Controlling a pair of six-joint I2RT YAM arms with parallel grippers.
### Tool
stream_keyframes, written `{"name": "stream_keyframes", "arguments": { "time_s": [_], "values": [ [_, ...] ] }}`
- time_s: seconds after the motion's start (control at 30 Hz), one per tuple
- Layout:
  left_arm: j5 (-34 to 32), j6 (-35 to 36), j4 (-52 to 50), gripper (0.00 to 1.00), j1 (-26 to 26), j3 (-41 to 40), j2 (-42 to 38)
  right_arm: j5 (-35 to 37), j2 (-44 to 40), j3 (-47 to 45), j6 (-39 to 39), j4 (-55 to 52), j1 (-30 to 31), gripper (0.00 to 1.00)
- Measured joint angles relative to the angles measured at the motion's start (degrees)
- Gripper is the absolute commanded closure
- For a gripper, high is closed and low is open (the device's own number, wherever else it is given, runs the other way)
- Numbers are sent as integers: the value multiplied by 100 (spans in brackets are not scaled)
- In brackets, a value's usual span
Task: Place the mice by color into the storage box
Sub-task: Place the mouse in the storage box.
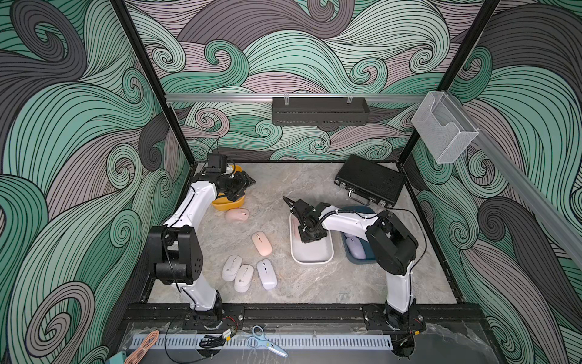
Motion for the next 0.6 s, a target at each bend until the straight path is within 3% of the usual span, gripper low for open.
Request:
{"name": "stream_keyframes", "arguments": {
  "time_s": [0.3,0.47,0.6],
  "values": [
    [-96,63,-50,30,0,4,0,39,-131,42,-39,-76,0,76],
    [-385,168,-223,30,4,33,0,168,-846,131,-216,-313,63,55],
    [-643,238,-317,29,94,48,0,219,-1099,879,-474,-442,367,40]
  ]
}}
